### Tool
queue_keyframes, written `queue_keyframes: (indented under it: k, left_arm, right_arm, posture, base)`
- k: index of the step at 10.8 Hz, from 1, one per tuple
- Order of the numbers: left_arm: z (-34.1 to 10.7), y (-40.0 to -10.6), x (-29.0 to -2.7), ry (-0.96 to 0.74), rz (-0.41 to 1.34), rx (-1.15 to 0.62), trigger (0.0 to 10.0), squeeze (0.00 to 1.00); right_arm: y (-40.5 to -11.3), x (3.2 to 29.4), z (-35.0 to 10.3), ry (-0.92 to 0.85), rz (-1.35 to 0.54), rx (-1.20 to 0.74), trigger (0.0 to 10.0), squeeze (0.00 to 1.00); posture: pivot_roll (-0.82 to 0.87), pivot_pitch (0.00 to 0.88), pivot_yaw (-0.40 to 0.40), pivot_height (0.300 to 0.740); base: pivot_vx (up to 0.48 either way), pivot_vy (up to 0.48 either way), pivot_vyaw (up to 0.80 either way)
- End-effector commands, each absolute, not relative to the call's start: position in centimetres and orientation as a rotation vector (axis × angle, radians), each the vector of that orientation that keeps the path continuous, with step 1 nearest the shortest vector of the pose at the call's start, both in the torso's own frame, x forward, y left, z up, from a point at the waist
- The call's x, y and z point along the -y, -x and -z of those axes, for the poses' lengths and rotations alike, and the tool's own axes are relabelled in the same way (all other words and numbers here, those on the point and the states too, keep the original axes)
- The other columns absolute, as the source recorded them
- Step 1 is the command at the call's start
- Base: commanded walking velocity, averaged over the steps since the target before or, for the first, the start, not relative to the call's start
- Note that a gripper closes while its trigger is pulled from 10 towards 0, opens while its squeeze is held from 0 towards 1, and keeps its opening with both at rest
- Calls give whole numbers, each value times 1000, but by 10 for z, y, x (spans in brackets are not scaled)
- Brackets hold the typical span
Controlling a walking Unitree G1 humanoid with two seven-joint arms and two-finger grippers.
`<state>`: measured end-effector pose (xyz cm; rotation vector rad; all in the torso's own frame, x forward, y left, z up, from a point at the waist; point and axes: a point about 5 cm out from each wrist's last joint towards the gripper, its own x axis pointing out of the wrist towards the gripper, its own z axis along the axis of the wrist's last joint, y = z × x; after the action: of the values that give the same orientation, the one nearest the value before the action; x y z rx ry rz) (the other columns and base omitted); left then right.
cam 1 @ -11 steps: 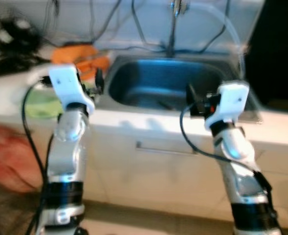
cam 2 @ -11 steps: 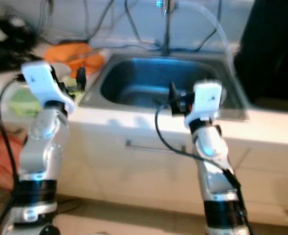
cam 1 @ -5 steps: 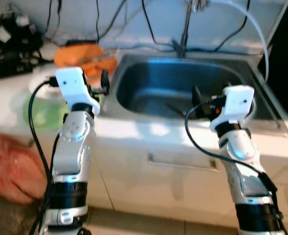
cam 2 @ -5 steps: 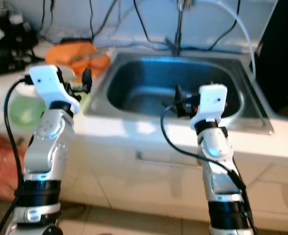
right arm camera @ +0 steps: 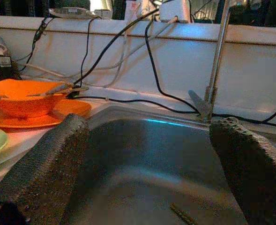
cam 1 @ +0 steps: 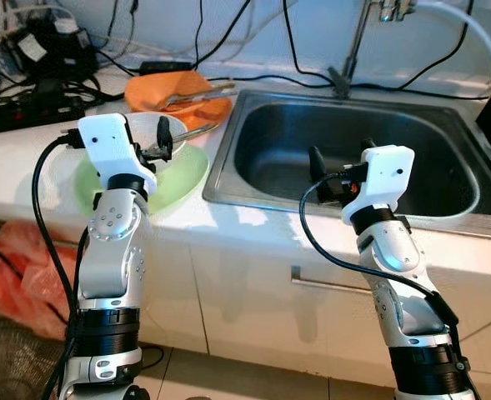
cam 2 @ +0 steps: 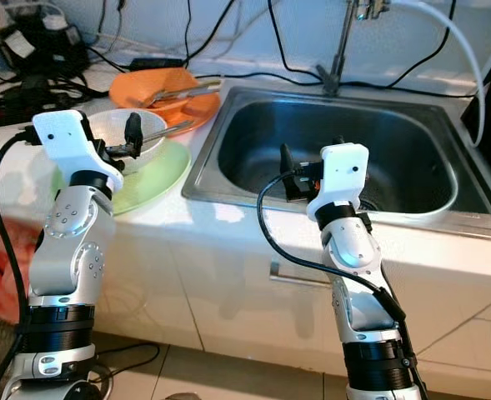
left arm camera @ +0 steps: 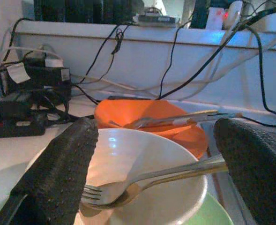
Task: Kitchen organization
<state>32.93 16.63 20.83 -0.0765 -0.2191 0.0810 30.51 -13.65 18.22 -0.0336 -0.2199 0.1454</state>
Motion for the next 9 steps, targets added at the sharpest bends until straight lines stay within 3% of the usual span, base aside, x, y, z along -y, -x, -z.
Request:
queue_keyframes:
  k: [1,9]
  left_arm:
    - [-205,-329,-162,63,-64,202,10000,0]
    - [-197,-338,-148,27,42,124,10000,0]
  right_arm:
    - [-305,140,-184,38,-123,231,10000,0]
    - [-305,137,-182,5,-161,196,10000,0]
  posture:
    - [104,11,21,740]
    - [101,17,30,740]
  base:
    - [0,0,0]
    - [0,0,0]
